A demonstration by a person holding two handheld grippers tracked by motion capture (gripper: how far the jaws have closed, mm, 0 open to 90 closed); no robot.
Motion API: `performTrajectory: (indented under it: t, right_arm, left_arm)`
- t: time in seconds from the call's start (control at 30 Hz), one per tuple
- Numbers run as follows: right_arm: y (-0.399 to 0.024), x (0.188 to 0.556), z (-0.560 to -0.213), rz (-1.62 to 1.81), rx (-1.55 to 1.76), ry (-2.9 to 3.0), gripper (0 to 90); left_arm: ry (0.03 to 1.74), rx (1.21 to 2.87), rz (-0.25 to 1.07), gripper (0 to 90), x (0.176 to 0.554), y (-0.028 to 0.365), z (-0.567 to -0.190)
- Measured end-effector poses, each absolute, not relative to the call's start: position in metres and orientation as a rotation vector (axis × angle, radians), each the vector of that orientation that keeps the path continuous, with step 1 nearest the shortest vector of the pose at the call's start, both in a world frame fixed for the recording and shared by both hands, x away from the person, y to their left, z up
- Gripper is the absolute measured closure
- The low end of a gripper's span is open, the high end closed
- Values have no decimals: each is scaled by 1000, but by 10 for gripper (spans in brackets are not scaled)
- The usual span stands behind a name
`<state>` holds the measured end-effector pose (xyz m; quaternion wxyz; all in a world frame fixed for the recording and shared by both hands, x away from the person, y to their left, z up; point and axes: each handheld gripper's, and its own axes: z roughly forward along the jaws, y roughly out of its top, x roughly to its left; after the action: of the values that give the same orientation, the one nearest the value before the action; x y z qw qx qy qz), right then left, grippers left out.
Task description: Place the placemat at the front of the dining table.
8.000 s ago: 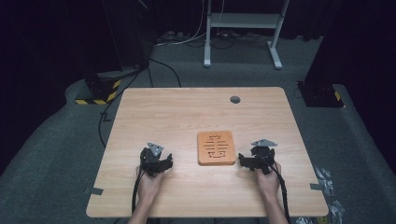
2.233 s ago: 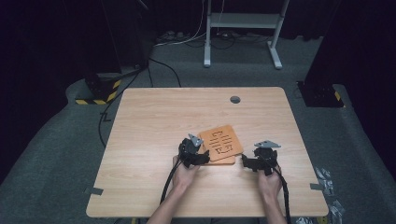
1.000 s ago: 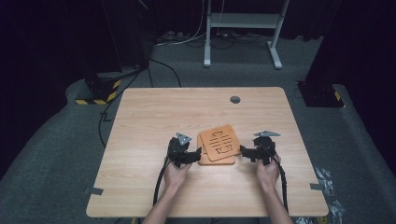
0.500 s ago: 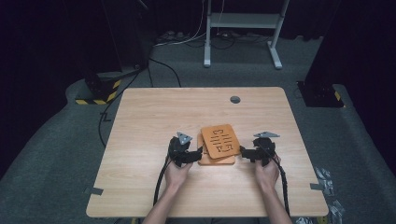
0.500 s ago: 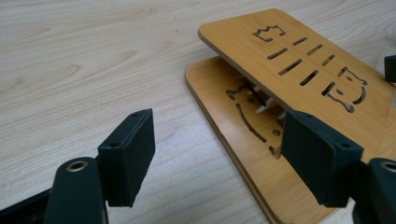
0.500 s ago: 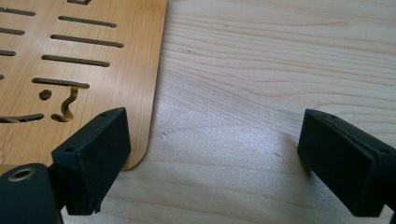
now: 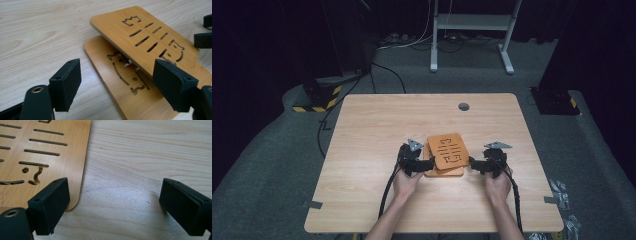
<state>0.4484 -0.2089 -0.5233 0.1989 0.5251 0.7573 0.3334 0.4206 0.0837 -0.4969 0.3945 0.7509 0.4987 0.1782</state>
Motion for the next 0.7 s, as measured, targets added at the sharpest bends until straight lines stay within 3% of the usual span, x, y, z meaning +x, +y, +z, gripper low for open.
performTrajectory:
  t: [0.2, 0.7]
  right_arm:
    - [-209, 448, -523, 935, 1478, 2118, 92]
    - [-209, 448, -523, 944, 1482, 2116, 95]
  left_arm:
    - [1229, 1964, 451, 217, 424, 71, -498]
    - [1283, 1937, 352, 210, 437, 60, -504]
